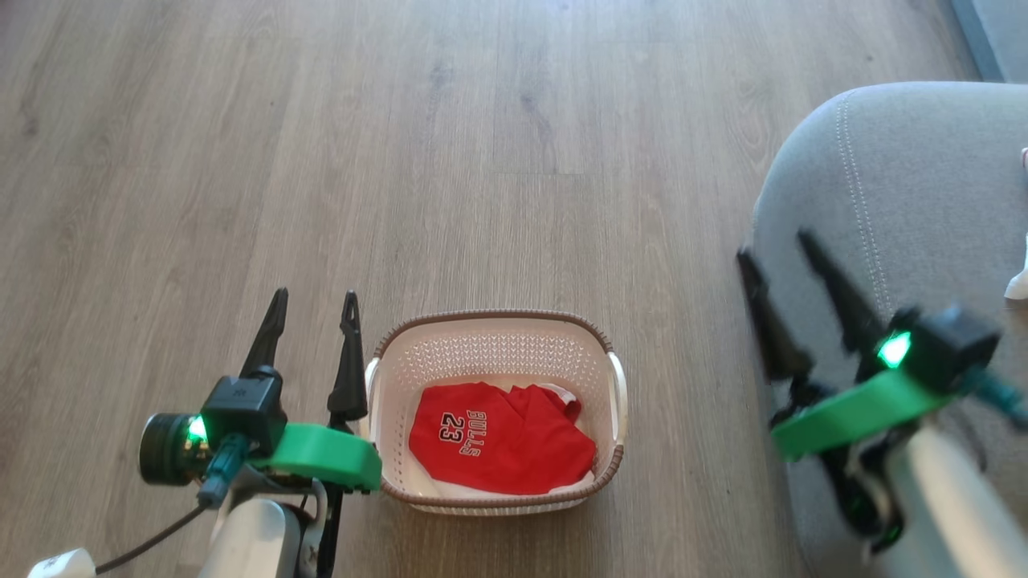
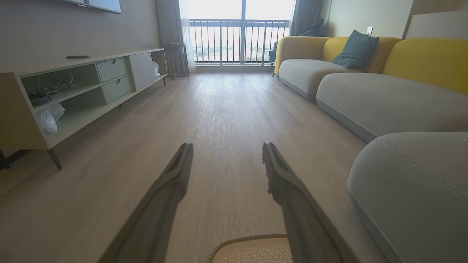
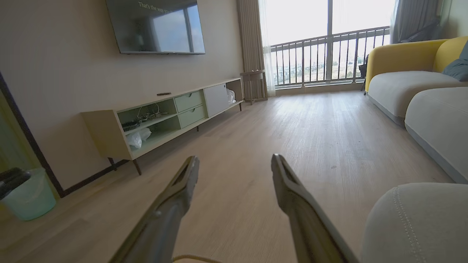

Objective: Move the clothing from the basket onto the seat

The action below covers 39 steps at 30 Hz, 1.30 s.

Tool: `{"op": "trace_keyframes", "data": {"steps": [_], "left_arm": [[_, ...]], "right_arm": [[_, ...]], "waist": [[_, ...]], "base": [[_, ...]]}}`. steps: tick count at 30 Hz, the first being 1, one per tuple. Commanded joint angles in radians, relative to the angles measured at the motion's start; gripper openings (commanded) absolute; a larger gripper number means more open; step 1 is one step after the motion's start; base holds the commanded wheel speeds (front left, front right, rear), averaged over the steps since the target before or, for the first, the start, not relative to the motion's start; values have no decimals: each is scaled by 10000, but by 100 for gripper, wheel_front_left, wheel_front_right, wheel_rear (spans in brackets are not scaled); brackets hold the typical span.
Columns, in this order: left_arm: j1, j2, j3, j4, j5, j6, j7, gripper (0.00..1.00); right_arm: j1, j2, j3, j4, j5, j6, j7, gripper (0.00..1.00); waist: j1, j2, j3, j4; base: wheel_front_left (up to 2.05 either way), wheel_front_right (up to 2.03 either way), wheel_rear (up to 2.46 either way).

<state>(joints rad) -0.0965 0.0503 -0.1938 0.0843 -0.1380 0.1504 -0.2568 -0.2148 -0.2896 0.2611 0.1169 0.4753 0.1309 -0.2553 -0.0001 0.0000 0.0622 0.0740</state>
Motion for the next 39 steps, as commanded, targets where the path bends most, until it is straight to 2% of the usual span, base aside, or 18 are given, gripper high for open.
{"op": "trace_keyframes", "data": {"steps": [1,6,11,39], "left_arm": [[-197,0,321,-280,25,71,-49,100],[-10,0,340,123,24,1,-49,100],[43,-1,402,272,40,-60,-49,100],[-98,-1,341,297,1,-194,-49,100]], "right_arm": [[25,73,44,-305,-67,-2,-62,100],[940,1019,-381,-35,-688,-2,-63,100],[1149,1402,-627,49,-976,-2,-64,100],[990,1428,-788,27,-1161,-2,-64,100]], "waist": [[1,0,-2,15],[1,0,39,10],[1,0,54,-51],[1,0,327,-65]], "base": [[0,0,0],[0,0,0],[0,0,0],[0,0,0]]}}
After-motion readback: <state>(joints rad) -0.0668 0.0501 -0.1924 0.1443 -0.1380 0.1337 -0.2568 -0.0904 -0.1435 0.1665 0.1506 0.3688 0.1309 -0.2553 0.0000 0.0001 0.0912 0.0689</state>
